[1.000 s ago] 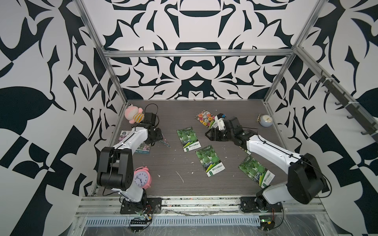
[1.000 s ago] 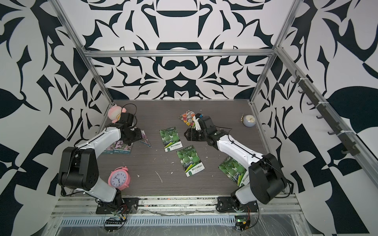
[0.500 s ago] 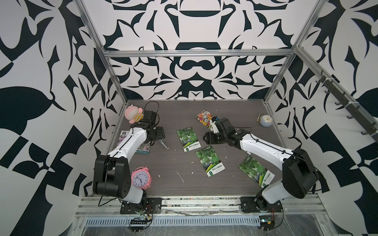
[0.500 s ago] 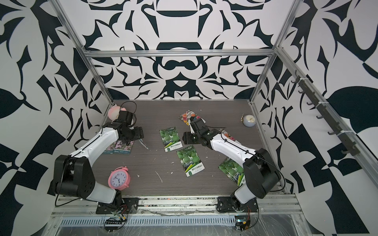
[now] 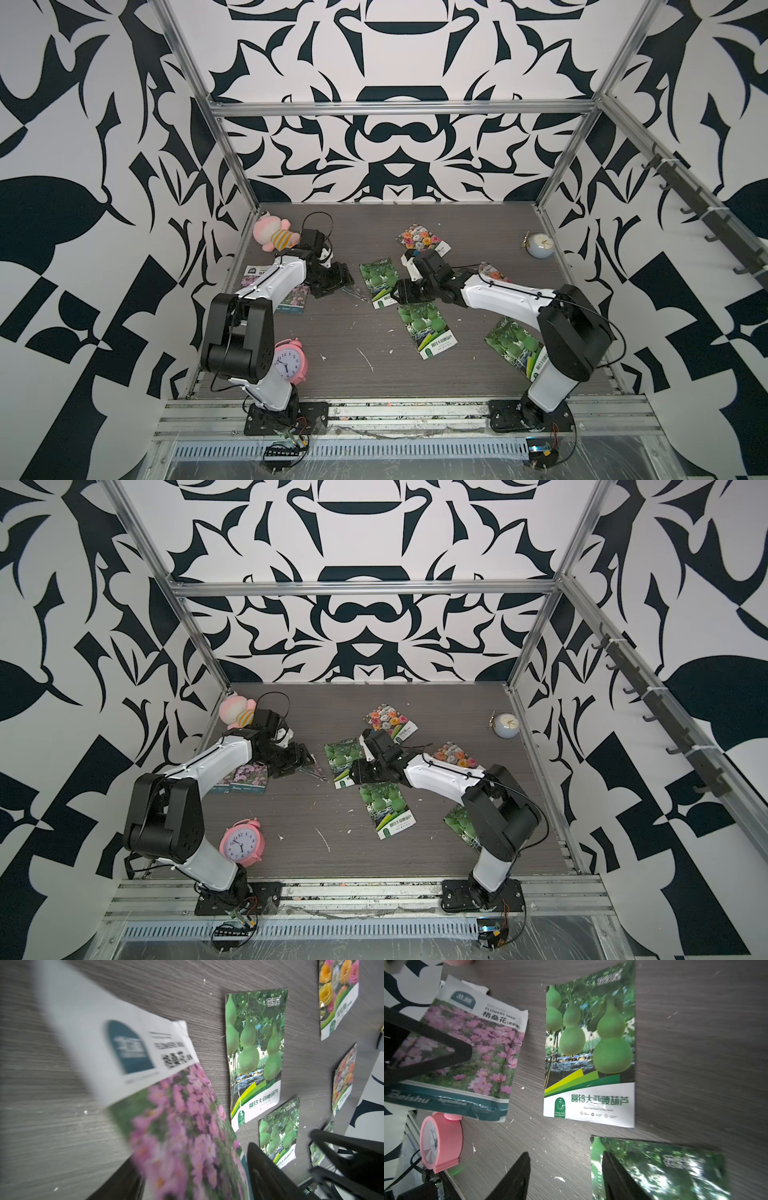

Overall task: Arrange the seed packets in a row
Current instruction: Adjust the seed packet.

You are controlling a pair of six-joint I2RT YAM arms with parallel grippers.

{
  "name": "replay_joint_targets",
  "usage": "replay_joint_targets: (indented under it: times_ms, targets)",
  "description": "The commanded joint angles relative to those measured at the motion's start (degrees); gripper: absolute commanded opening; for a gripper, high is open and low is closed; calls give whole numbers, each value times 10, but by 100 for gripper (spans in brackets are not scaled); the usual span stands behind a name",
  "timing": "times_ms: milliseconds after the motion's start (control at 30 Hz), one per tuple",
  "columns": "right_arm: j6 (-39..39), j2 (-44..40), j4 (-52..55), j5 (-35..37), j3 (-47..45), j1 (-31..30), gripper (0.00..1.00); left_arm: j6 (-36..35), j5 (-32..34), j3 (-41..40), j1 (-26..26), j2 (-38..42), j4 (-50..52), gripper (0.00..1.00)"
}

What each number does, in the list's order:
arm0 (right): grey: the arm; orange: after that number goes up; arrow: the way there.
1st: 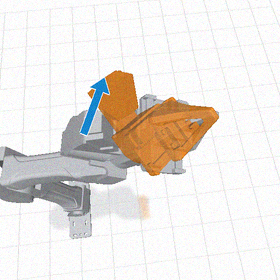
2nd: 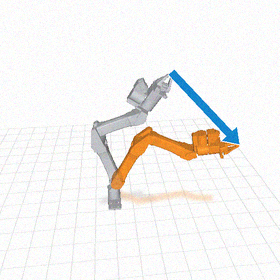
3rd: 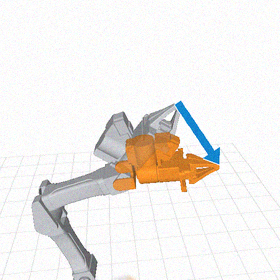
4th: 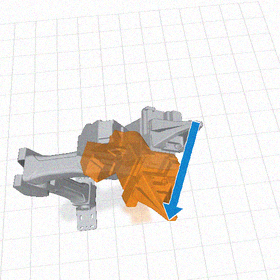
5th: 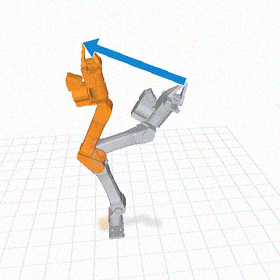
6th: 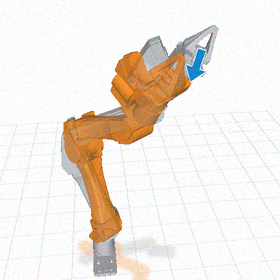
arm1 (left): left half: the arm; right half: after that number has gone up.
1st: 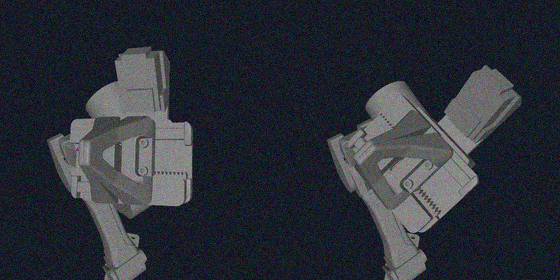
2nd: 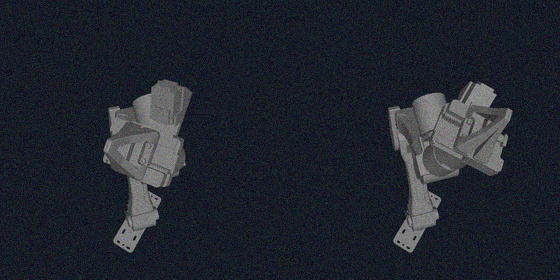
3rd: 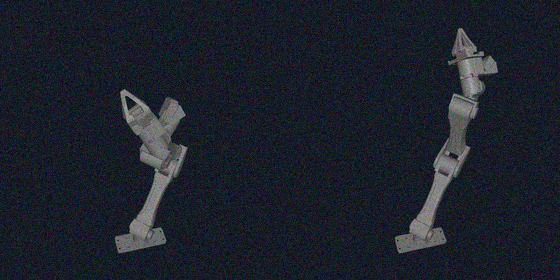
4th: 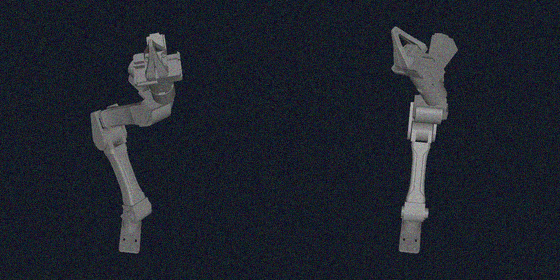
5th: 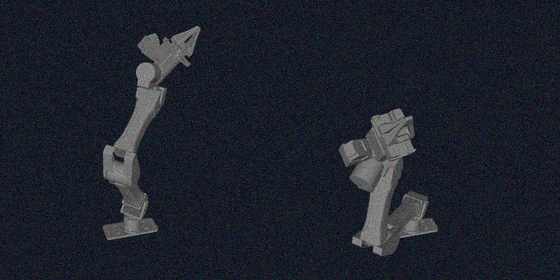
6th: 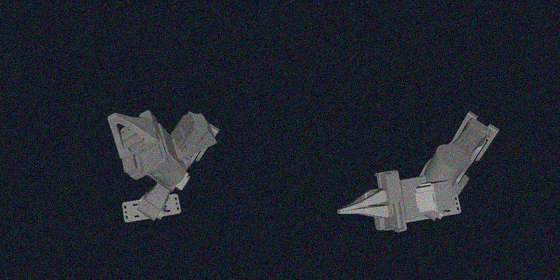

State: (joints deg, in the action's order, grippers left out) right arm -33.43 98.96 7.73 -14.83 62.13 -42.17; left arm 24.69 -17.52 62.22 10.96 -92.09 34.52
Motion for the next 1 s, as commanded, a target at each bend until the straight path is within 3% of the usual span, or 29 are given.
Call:
replay_joint_targets:
  times_ms: [0,67,133,367,533,800,967]
  targets:
    - [-47,10,-66,-47,32,-9,60,17,-19,-6,0,46,-15,74]
    - [-68,18,-88,-48,30,-10,60,37,-20,-14,0,60,-30,71]
    - [-85,23,-98,-38,32,-9,52,61,-20,-27,0,64,-43,59]
    - [-137,62,-120,-30,42,-20,44,140,-28,-79,0,34,-84,38]
    - [-141,103,-123,-52,75,-42,44,154,11,-86,0,24,-83,33]
    - [-170,170,-166,-109,119,-64,29,169,16,-112,1,-5,-115,29]
    - [-180,183,-135,-86,137,-63,41,160,-16,-117,0,9,-129,29]
